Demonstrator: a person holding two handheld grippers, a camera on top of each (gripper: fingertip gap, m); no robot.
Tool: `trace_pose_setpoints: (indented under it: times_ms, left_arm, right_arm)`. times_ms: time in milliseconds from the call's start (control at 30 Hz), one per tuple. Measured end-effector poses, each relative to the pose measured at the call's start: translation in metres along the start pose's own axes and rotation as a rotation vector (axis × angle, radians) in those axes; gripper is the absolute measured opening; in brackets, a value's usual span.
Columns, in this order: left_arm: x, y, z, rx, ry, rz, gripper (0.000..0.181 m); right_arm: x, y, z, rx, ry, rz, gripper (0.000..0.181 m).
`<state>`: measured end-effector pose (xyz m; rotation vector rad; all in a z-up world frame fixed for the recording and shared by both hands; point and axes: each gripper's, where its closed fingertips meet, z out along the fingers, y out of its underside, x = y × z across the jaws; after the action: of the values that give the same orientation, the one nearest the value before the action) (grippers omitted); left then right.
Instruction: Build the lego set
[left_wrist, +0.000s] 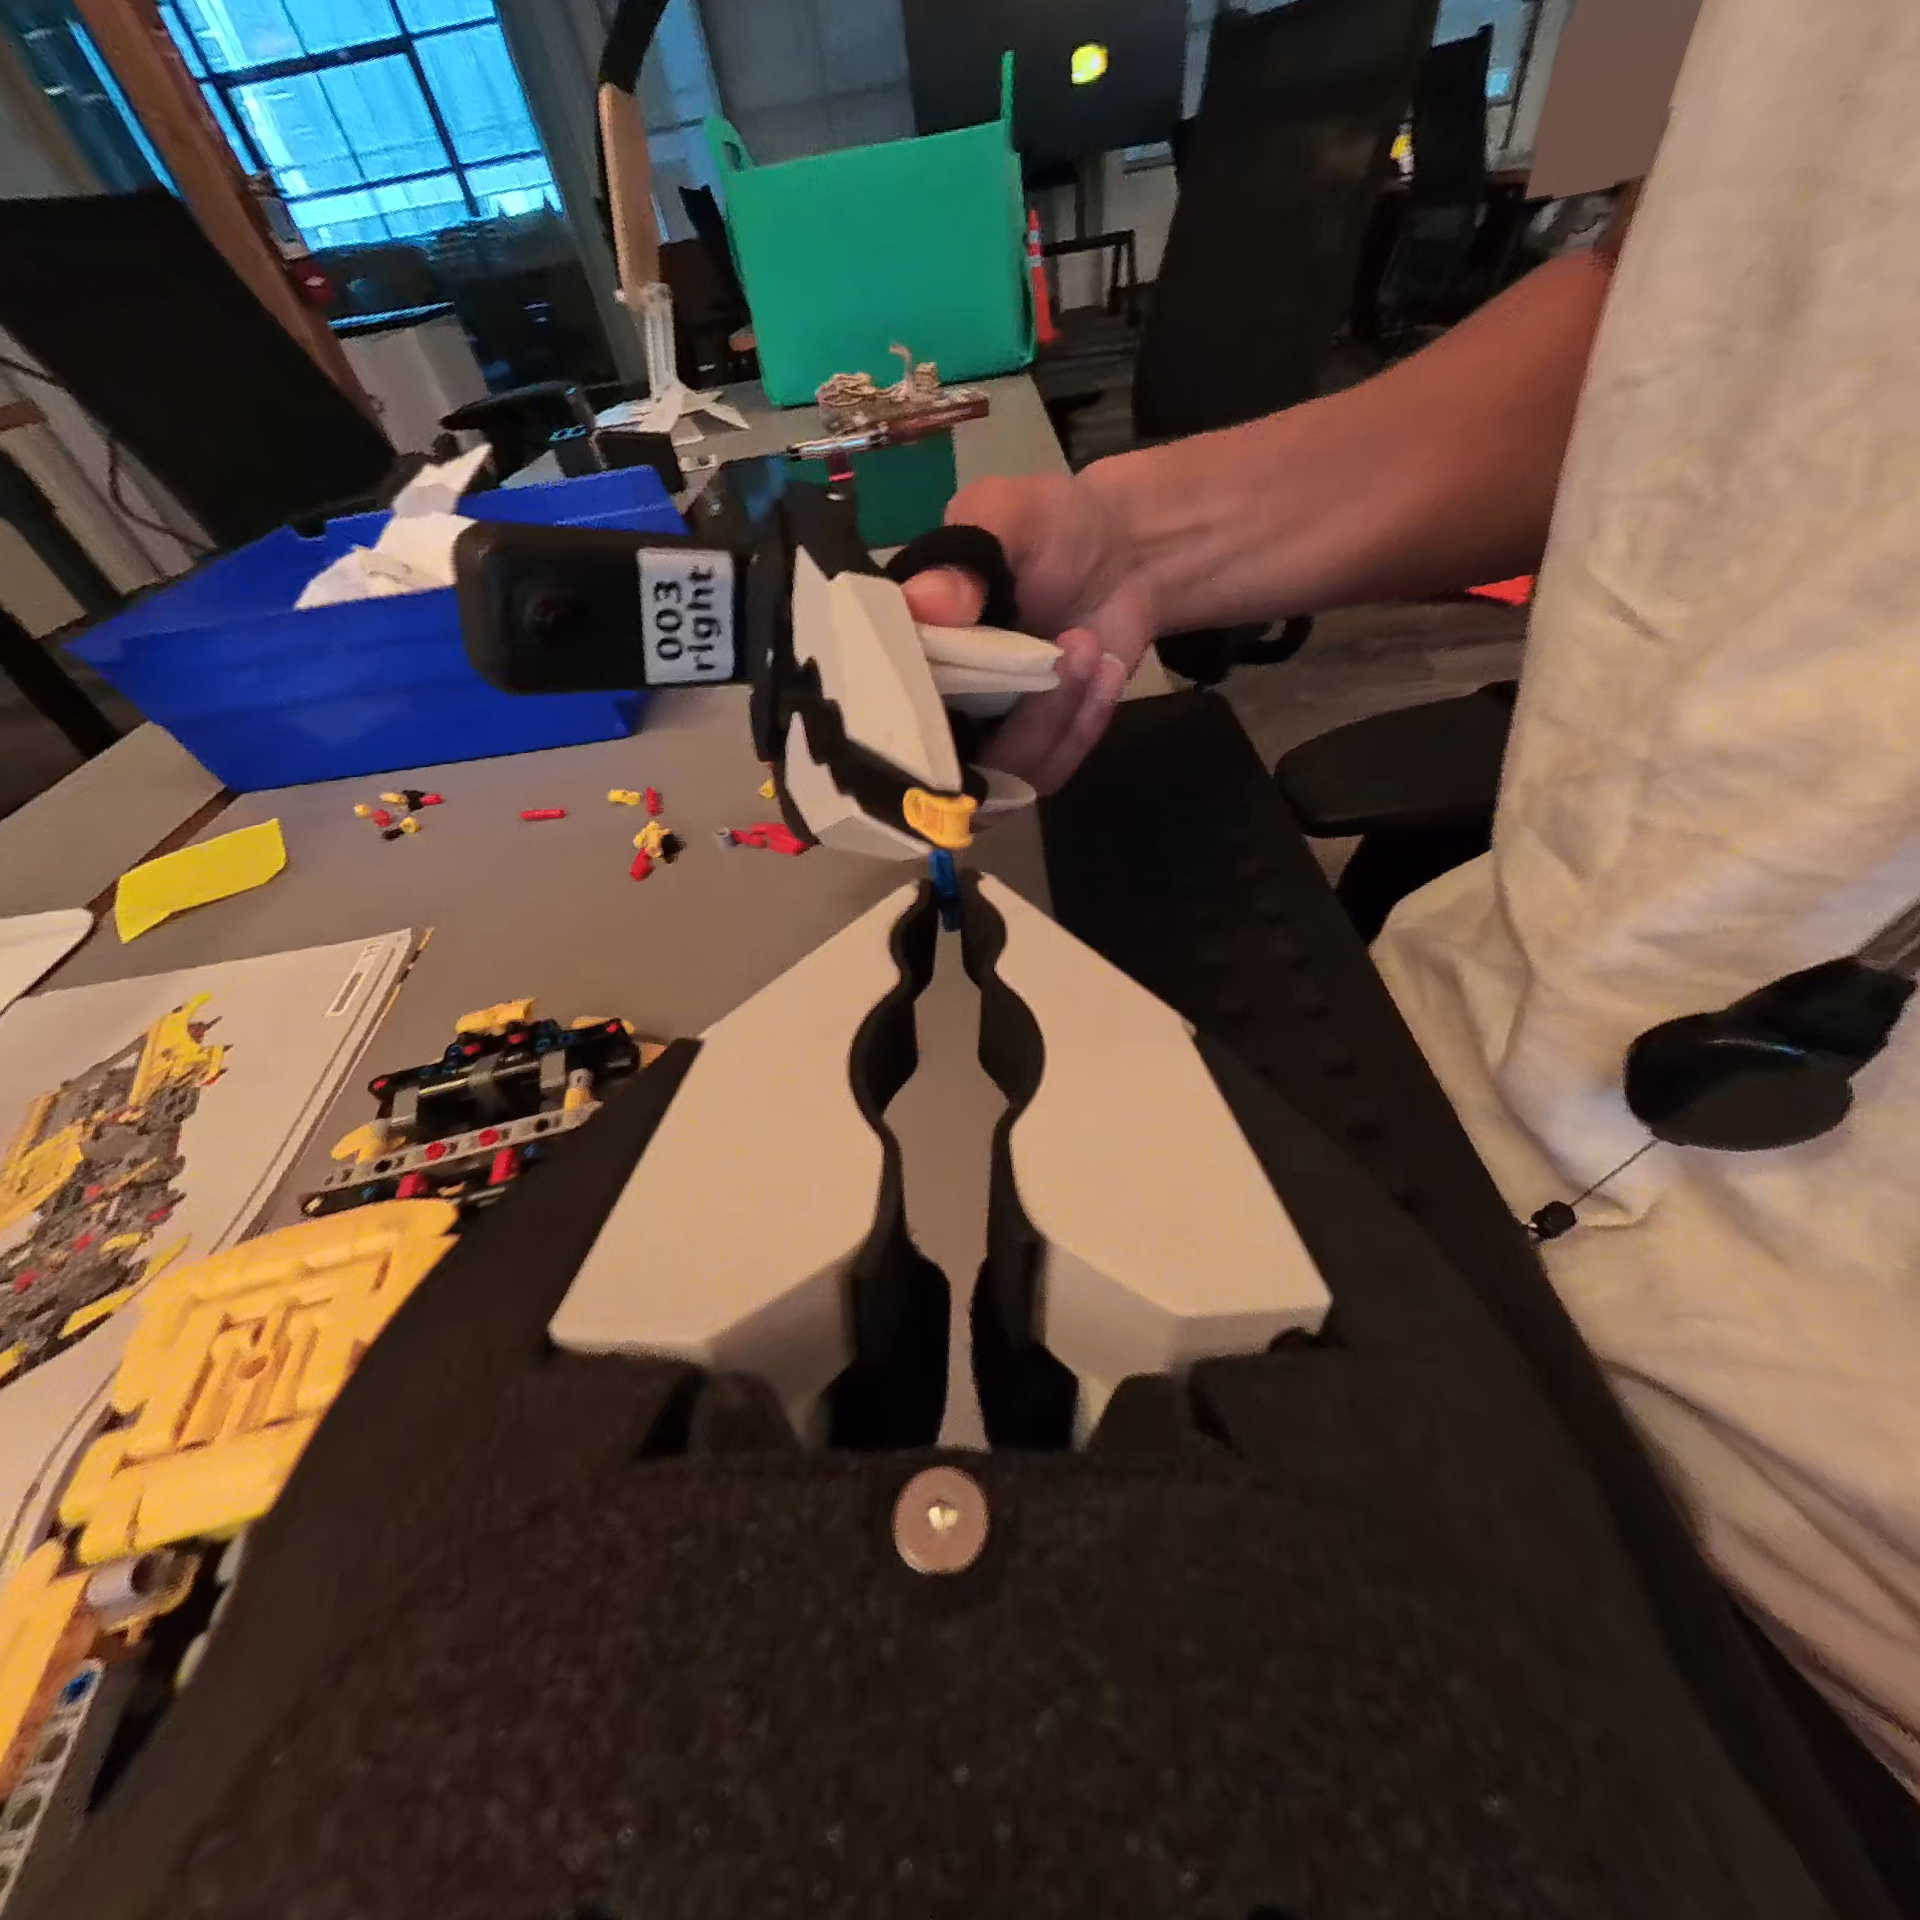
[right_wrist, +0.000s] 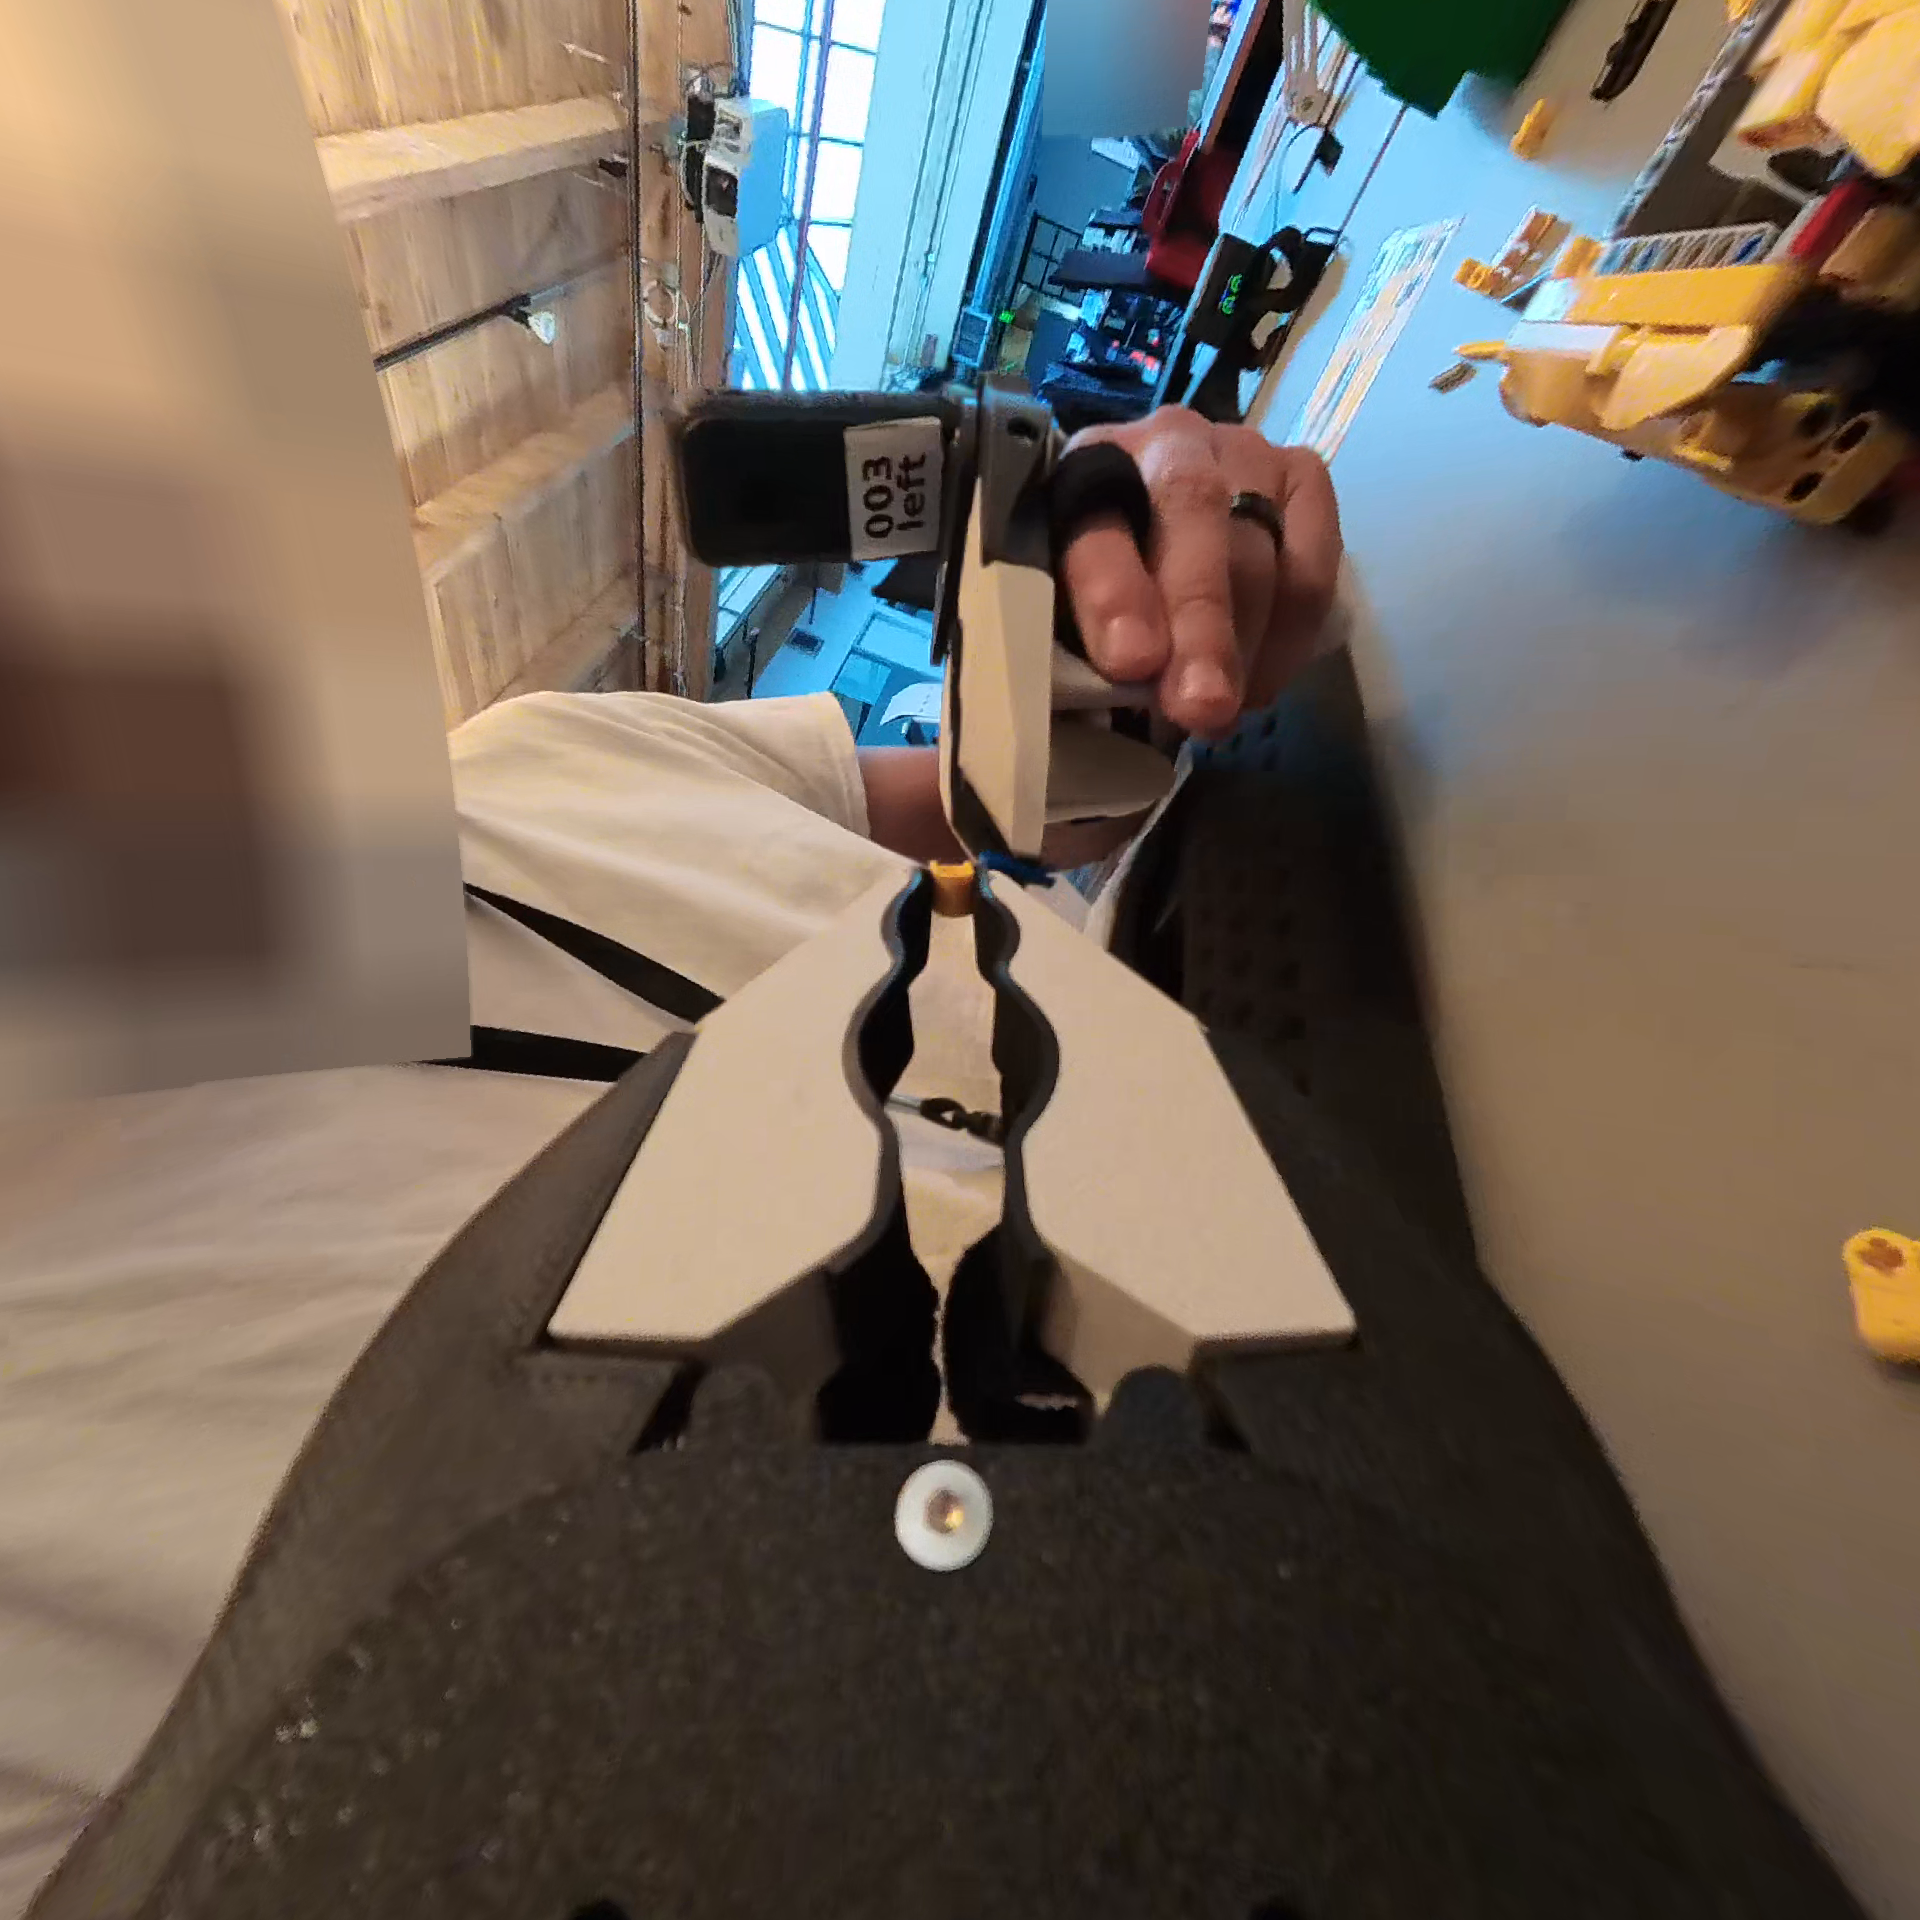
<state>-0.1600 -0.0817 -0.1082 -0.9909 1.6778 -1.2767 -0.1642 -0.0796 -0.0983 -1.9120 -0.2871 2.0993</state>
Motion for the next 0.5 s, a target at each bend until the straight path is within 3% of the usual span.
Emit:
trace_pose_setpoints:
  times_ms: [500]
  left_arm:
    - [0.014,0.003,0.003,-0.039,0.151,-0.088,0.004]
  right_arm:
    - [0.004,0.008,-0.002,-0.192,0.057,0.003,0.006]
